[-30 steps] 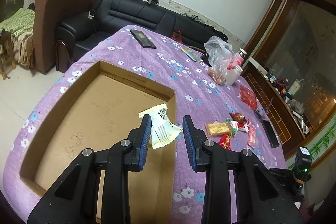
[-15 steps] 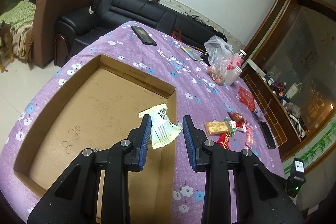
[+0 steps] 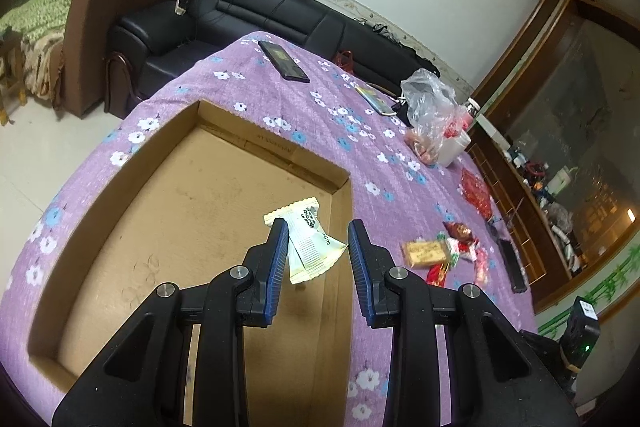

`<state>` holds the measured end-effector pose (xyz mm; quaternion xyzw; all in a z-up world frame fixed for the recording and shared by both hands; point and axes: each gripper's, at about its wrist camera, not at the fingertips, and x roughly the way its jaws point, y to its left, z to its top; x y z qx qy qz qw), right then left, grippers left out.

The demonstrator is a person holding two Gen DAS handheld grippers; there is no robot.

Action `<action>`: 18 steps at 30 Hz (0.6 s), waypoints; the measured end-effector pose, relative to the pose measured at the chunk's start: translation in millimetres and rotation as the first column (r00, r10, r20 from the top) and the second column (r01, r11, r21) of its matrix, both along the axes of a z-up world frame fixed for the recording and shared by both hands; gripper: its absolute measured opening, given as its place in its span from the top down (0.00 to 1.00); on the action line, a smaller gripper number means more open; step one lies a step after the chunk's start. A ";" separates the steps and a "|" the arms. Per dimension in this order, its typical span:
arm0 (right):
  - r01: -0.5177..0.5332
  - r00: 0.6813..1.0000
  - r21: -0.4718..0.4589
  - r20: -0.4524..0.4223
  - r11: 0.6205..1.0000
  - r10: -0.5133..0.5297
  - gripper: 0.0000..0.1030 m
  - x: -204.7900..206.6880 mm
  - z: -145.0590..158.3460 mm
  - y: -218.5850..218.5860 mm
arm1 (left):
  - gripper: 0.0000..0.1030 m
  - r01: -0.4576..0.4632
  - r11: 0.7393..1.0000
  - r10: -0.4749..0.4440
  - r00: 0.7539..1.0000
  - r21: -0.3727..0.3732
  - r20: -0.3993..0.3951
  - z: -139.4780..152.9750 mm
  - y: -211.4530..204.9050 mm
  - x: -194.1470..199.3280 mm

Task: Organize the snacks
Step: 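Carry both snacks over the box lid and open both grippers to drop them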

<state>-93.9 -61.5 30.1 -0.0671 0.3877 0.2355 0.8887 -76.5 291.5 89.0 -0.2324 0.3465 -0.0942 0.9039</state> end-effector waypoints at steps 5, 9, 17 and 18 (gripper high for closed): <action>-0.067 0.998 0.054 0.022 0.996 0.066 0.82 35.5 29.6 38.5 | 0.71 -0.006 0.997 0.001 0.998 -0.082 -0.057 -9.2 21.8 39.1; -0.129 0.991 0.090 0.039 0.987 0.126 0.82 65.8 45.4 83.1 | 0.71 -0.023 0.987 0.004 0.993 -0.159 -0.118 -22.5 37.8 72.4; -0.223 0.973 0.101 -0.027 0.969 0.227 0.81 127.0 32.1 182.9 | 0.71 -0.091 0.977 0.049 0.977 -0.196 -0.208 -51.8 58.0 113.3; -0.226 0.973 0.090 -0.031 0.970 0.230 0.81 134.2 27.2 193.5 | 0.70 -0.090 0.974 0.046 0.977 -0.210 -0.208 -53.2 60.1 112.2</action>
